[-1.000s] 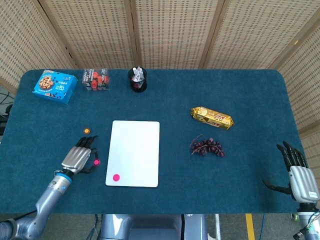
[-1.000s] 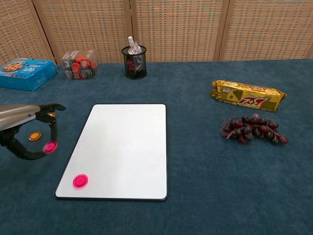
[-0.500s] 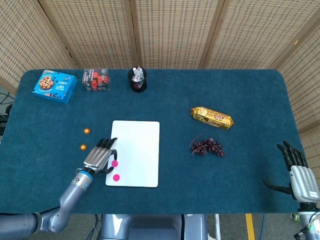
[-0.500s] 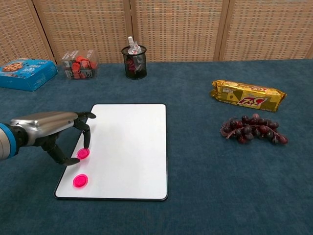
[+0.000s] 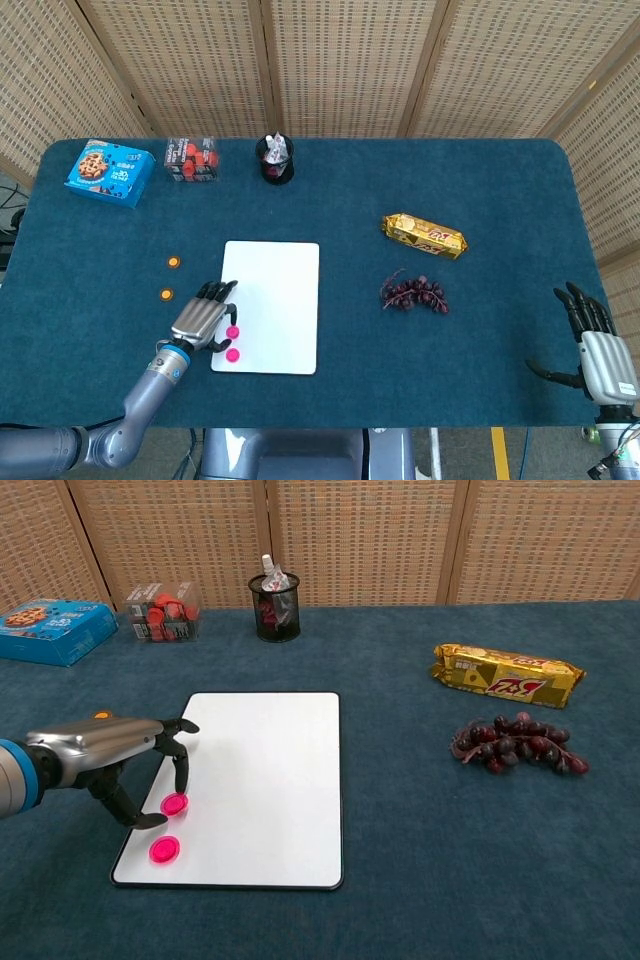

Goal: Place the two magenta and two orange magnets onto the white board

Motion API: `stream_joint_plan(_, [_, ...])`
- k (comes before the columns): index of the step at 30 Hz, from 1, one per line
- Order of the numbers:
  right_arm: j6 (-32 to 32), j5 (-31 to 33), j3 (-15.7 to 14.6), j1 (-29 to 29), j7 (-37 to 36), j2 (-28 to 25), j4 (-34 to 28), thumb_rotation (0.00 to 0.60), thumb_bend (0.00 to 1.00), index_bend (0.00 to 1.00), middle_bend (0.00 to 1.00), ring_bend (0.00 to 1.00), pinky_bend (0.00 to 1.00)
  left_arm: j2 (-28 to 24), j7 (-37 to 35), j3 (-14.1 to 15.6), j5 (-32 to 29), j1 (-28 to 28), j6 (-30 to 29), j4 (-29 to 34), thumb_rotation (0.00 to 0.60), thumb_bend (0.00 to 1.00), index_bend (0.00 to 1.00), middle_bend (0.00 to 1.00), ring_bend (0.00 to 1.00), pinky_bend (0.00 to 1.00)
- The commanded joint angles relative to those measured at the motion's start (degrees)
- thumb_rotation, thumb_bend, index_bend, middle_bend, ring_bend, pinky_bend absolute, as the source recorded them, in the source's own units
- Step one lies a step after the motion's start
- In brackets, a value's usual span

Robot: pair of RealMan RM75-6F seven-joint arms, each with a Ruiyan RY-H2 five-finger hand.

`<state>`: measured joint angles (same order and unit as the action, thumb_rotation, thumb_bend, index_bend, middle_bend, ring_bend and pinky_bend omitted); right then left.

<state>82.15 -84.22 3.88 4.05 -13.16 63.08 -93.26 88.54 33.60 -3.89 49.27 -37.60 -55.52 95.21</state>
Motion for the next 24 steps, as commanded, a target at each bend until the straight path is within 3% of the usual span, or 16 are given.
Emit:
stream_joint_plan(1, [0.0, 0.0, 0.0, 0.0, 0.0, 0.0, 0.0, 0.6, 0.0, 0.0, 0.0, 0.0, 0.0, -0.6, -1.4, -0.1, 0.8, 0.2, -0.4, 0.1, 0.6, 0.29, 0.13, 0.0, 0.0, 0.0])
stream_joint_plan(10, [0.0, 0.0, 0.0, 0.0, 0.3, 0.0, 0.0, 0.6, 0.0, 0.0, 0.0, 0.0, 0.0, -4.8, -8.3, 0.0, 4.5, 2.4, -1.5, -2.6, 0.6, 0.29, 0.1, 0.0, 0.0, 0.0])
stream_joint_plan(17, [-0.1, 0.0, -0.1, 0.0, 0.6, 0.0, -0.1, 0.6, 0.0, 0.0, 0.0, 0.0, 0.0, -7.1, -14.6, -0.4, 3.5, 4.8, -0.4, -10.1, 0.6, 0.31, 0.26, 0.0, 0.0, 0.0])
stream_joint_plan(24, [0.0, 0.1, -0.1, 0.0, 1.1, 0.1, -0.4, 0.6, 0.0, 0.0, 0.0, 0.0, 0.0, -6.6, -20.2, -0.5, 5.5, 5.6, 2.5, -16.3, 0.6, 0.33, 0.31, 0.0, 0.0, 0.0])
